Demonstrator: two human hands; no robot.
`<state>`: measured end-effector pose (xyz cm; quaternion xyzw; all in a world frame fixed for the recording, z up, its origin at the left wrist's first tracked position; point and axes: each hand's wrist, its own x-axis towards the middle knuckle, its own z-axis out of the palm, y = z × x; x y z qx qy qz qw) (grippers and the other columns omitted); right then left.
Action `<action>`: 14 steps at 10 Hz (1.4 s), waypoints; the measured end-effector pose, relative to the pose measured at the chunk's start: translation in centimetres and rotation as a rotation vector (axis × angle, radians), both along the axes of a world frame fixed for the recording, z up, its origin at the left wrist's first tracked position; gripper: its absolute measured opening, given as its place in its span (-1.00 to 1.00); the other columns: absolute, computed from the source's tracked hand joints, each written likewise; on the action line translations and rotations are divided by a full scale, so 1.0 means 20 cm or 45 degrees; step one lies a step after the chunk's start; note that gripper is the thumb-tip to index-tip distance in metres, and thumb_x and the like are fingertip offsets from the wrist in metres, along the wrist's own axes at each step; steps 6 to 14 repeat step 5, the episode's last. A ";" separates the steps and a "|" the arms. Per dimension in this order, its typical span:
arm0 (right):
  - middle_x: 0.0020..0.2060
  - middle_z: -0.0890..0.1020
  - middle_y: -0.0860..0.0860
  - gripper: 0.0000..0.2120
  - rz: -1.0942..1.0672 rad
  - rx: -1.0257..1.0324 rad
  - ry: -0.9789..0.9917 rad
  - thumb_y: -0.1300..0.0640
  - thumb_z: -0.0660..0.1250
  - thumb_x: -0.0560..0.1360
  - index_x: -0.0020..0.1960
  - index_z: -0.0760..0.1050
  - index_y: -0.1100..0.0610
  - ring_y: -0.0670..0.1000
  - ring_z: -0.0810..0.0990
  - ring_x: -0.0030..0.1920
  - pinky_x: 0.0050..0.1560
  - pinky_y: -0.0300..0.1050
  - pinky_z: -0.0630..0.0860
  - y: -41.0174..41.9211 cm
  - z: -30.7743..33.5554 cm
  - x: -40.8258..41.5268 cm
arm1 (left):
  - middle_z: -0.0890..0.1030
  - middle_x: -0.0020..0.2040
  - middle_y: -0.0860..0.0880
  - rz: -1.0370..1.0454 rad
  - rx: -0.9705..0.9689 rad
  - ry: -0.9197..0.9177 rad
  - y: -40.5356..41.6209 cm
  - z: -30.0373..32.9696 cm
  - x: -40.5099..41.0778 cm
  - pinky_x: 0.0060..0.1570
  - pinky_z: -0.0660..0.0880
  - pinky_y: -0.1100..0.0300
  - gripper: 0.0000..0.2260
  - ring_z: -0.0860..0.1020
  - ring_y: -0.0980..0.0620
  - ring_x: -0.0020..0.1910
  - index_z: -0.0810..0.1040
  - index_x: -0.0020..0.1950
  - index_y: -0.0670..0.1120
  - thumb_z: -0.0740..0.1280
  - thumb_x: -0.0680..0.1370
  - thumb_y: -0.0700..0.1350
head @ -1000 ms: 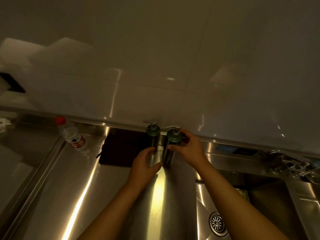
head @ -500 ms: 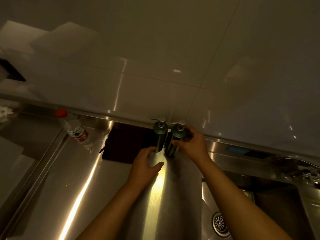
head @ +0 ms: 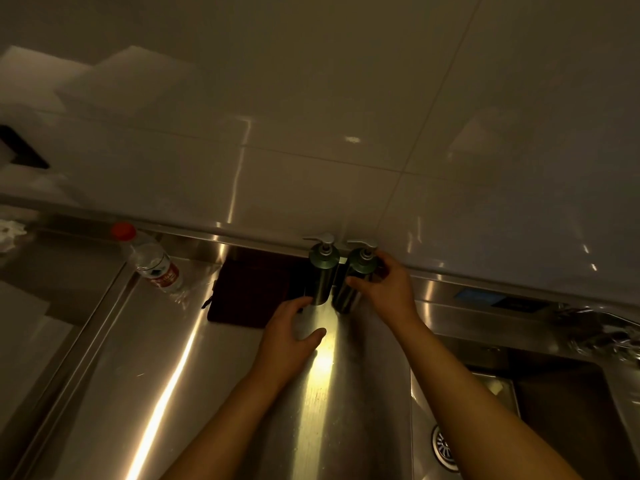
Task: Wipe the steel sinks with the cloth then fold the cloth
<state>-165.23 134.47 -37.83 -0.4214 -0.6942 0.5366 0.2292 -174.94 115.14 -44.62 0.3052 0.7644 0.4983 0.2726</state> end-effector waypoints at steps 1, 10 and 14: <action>0.10 0.65 0.03 -0.36 -0.033 0.005 -0.011 0.41 0.61 0.30 0.34 0.50 0.26 -0.31 0.57 -0.02 -0.01 -0.48 0.51 -0.01 -0.02 -0.01 | 0.52 0.33 0.12 -0.004 -0.014 0.008 -0.01 -0.01 0.00 0.26 0.43 0.25 -0.47 0.49 0.17 0.31 0.50 0.42 0.13 0.57 0.49 -0.08; 0.24 0.60 0.07 -0.22 0.011 -0.031 0.016 0.42 0.60 0.30 0.45 0.39 0.26 -0.04 0.58 0.21 0.03 -0.43 0.53 -0.02 -0.01 0.07 | 0.47 0.29 0.31 -0.008 0.044 0.039 -0.05 0.06 -0.03 0.21 0.41 0.33 -0.43 0.44 0.43 0.26 0.41 0.30 0.40 0.56 0.47 -0.07; 0.24 0.60 0.07 -0.22 0.011 -0.031 0.016 0.42 0.60 0.30 0.45 0.39 0.26 -0.04 0.58 0.21 0.03 -0.43 0.53 -0.02 -0.01 0.07 | 0.47 0.29 0.31 -0.008 0.044 0.039 -0.05 0.06 -0.03 0.21 0.41 0.33 -0.43 0.44 0.43 0.26 0.41 0.30 0.40 0.56 0.47 -0.07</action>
